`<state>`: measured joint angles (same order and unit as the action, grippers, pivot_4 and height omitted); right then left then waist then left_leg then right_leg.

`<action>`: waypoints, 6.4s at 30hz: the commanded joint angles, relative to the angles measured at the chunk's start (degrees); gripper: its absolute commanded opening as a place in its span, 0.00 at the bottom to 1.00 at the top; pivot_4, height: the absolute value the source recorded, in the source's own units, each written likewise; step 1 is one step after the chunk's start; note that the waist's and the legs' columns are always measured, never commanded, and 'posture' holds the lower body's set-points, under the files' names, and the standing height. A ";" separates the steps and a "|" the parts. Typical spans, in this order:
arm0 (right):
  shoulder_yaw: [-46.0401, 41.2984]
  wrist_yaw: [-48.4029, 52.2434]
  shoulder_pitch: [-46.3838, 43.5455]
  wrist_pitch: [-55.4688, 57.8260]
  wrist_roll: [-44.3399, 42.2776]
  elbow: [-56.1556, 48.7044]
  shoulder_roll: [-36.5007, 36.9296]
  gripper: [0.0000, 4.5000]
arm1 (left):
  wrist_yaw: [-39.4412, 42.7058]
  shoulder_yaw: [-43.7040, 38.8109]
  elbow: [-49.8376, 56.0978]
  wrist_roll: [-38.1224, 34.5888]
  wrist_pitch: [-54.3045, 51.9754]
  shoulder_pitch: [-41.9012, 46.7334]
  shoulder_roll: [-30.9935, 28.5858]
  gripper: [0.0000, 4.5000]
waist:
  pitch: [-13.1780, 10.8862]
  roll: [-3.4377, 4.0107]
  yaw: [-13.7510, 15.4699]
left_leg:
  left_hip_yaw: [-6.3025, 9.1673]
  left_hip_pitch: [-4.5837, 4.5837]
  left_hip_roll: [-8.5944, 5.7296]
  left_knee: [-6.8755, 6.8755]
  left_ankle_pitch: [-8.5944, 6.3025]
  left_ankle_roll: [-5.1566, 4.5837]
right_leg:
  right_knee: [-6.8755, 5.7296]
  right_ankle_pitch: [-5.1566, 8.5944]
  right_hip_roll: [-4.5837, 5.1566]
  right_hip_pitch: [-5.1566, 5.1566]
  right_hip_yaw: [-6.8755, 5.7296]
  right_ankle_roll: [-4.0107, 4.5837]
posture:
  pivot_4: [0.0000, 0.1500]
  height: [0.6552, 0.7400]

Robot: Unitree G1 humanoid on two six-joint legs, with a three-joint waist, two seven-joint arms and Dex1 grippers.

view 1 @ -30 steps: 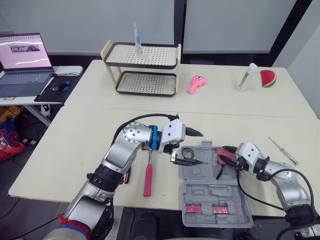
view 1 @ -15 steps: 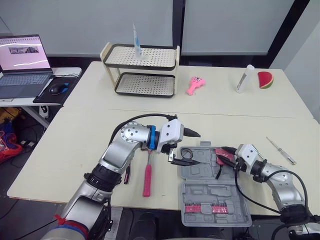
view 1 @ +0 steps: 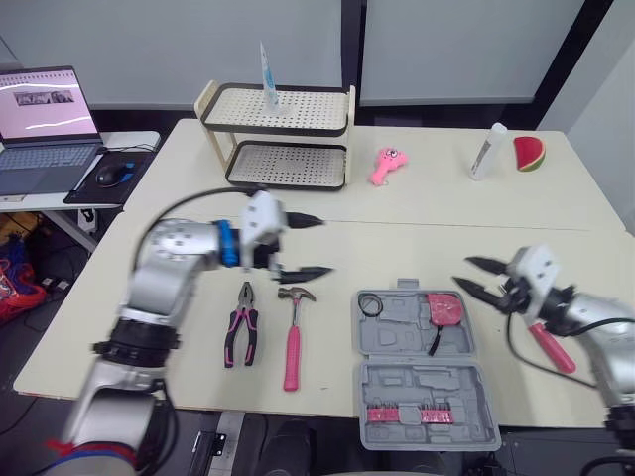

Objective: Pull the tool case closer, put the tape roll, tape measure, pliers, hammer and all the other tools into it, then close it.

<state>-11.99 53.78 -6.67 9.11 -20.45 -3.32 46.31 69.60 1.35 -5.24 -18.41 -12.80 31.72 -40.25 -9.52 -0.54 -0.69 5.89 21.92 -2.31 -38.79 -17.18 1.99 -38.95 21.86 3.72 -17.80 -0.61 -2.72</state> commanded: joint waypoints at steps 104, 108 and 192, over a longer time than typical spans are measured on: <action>19.28 2.18 -12.96 16.95 -5.94 -22.90 -6.28 1.00 | -50.48 -11.94 19.04 5.85 -20.34 -39.87 15.07 0.58 | -0.03 0.00 0.03 | 0.20 -0.04 -0.03 0.10 -0.04 -0.04 | 0.00 -0.01 0.33 -0.09 0.03 0.02 | 1.00 1.00; 17.92 3.22 -12.17 16.78 -5.91 -22.27 -5.00 1.00 | -35.95 -14.23 15.71 2.95 -17.39 -34.27 0.55 0.58 | -0.11 -0.06 0.09 | 0.28 0.02 -0.03 0.12 -0.03 -0.03 | -0.03 -0.01 0.32 -0.21 0.01 0.03 | 1.00 1.00; 13.91 18.62 -13.11 22.46 1.24 -24.47 19.91 0.28 | -1.87 5.57 35.26 -8.12 -13.71 -12.13 -0.20 1.00 | -0.25 -0.09 -0.81 | 0.27 0.65 -0.03 -0.14 0.02 0.03 | -0.03 -0.04 -0.01 -0.44 -0.06 0.01 | 1.00 1.00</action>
<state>5.22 71.62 -19.79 31.08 -17.21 -24.83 65.03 69.22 8.52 26.56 -25.04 -26.76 20.32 -40.43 -9.77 -0.64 -1.50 6.16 22.57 -2.33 -38.93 -17.17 2.02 -38.98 21.82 3.71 -18.24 -0.68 -2.71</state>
